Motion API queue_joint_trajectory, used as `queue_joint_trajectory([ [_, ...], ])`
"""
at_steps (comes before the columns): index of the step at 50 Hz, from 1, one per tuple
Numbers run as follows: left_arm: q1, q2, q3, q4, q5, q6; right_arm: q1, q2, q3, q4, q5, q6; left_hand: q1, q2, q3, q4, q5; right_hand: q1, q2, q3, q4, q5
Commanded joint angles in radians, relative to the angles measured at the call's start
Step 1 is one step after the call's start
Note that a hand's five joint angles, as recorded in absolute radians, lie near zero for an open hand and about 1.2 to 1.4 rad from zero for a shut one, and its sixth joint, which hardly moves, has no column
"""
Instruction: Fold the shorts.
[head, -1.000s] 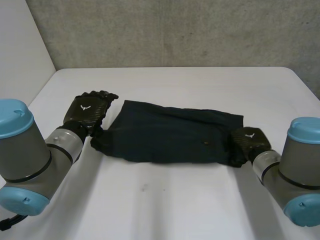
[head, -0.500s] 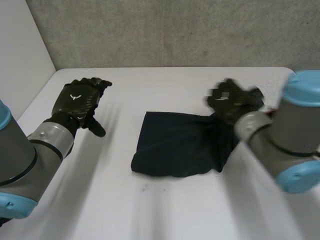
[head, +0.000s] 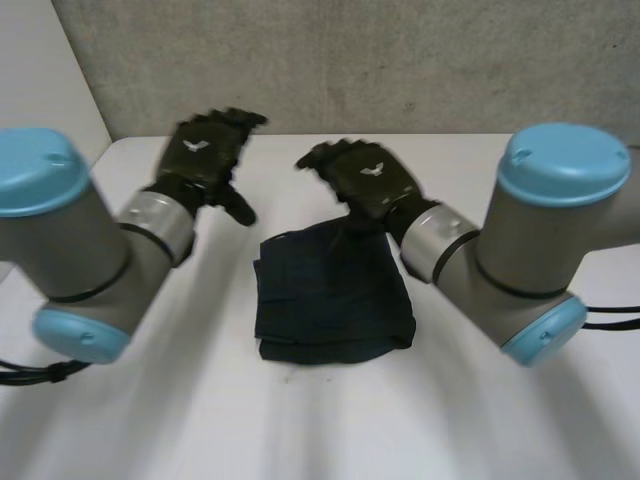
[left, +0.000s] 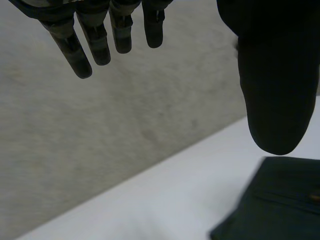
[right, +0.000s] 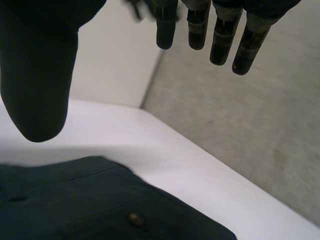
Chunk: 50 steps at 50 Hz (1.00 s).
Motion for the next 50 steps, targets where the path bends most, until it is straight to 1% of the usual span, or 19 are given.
queue_joint_trajectory([
  [1,-0.1,-0.233,0.185,-0.167,-0.002,-0.011,-0.031,0.127,-0.069,0.088,0.026,0.003,0.033,0.021,0.011,0.02,0.002,-0.029,-0.045,-0.039,-0.06,-0.064],
  [2,-0.108,-0.283,0.214,-0.218,-0.007,-0.017,-0.031,0.15,-0.082,0.109,0.031,-0.012,0.042,0.03,0.02,0.029,0.011,-0.029,-0.045,-0.039,-0.06,-0.064],
  [5,-0.115,-0.346,0.245,-0.283,-0.033,-0.018,-0.035,0.232,-0.123,0.184,0.072,-0.076,0.048,0.036,0.026,0.035,0.017,-0.029,-0.045,-0.039,-0.06,-0.064],
  [9,-0.123,-0.399,0.276,-0.35,-0.149,-0.009,-0.043,0.298,-0.14,0.232,0.142,-0.145,0.066,0.053,0.043,0.052,0.034,-0.029,-0.045,-0.039,-0.06,-0.064],
  [10,-0.123,-0.403,0.285,-0.365,-0.192,-0.011,-0.043,0.304,-0.14,0.234,0.156,-0.158,0.063,0.051,0.041,0.049,0.032,-0.029,-0.045,-0.039,-0.06,-0.064],
  [13,-0.129,-0.402,0.282,-0.375,-0.226,-0.011,-0.046,0.306,-0.137,0.24,0.192,-0.192,0.071,0.059,0.049,0.058,0.04,-0.029,-0.045,-0.039,-0.06,-0.064],
  [17,-0.135,-0.37,0.27,-0.381,-0.2,-0.011,-0.054,0.251,-0.126,0.242,0.195,-0.196,0.083,0.071,0.061,0.07,0.052,-0.029,-0.045,-0.039,-0.06,-0.064],
  [22,-0.144,-0.201,0.248,-0.396,-0.141,-0.012,-0.054,0.105,-0.112,0.237,0.189,-0.179,0.069,0.057,0.046,0.055,0.037,-0.029,-0.045,-0.039,-0.06,-0.064],
  [25,-0.137,-0.111,0.245,-0.396,-0.127,-0.012,-0.055,0.004,-0.111,0.229,0.202,-0.166,0.051,0.039,0.029,0.038,0.02,-0.029,-0.045,-0.039,-0.06,-0.064],
  [27,-0.129,-0.014,0.248,-0.396,-0.124,-0.017,-0.063,-0.05,-0.112,0.226,0.215,-0.146,0.036,0.024,0.014,0.023,0.005,-0.029,-0.045,-0.039,-0.06,-0.064],
  [28,-0.125,0.015,0.248,-0.396,-0.124,-0.018,-0.081,-0.099,-0.111,0.222,0.245,-0.114,0.036,0.024,0.014,0.023,0.005,-0.029,-0.045,-0.039,-0.06,-0.064],
  [29,-0.102,0.085,0.25,-0.399,-0.124,-0.018,-0.091,-0.124,-0.111,0.219,0.267,-0.094,0.03,0.018,0.008,0.017,-0.001,-0.029,-0.045,-0.039,-0.06,-0.064],
  [32,-0.045,0.182,0.251,-0.427,-0.121,-0.017,-0.13,-0.208,-0.109,0.22,0.354,-0.045,0.03,0.018,0.008,0.017,-0.001,-0.029,-0.045,-0.039,-0.06,-0.064],
  [33,0.001,0.227,0.259,-0.469,-0.11,-0.017,-0.14,-0.225,-0.108,0.225,0.37,-0.04,0.033,0.021,0.011,0.02,0.002,-0.029,-0.045,-0.039,-0.06,-0.064],
  [36,0.064,0.273,0.277,-0.556,-0.084,-0.02,-0.164,-0.282,-0.096,0.257,0.394,-0.049,0.019,0.007,-0.003,0.005,-0.012,-0.029,-0.045,-0.039,-0.06,-0.064],
  [37,0.095,0.291,0.285,-0.609,-0.064,-0.026,-0.169,-0.293,-0.089,0.271,0.391,-0.051,-0.002,-0.014,-0.024,-0.015,-0.033,-0.029,-0.045,-0.039,-0.06,-0.064],
  [39,0.115,0.301,0.284,-0.651,-0.045,-0.032,-0.18,-0.309,-0.08,0.295,0.385,-0.049,-0.008,-0.02,-0.03,-0.021,-0.039,-0.029,-0.045,-0.039,-0.06,-0.064],
  [42,0.123,0.304,0.28,-0.666,-0.028,-0.041,-0.198,-0.328,-0.074,0.312,0.364,-0.051,-0.014,-0.026,-0.036,-0.027,-0.045,-0.029,-0.045,-0.039,-0.06,-0.064],
  [50,0.123,0.298,0.261,-0.666,-0.035,-0.043,-0.213,-0.339,-0.063,0.318,0.341,-0.049,-0.014,-0.026,-0.036,-0.027,-0.045,-0.029,-0.045,-0.039,-0.06,-0.064],
])
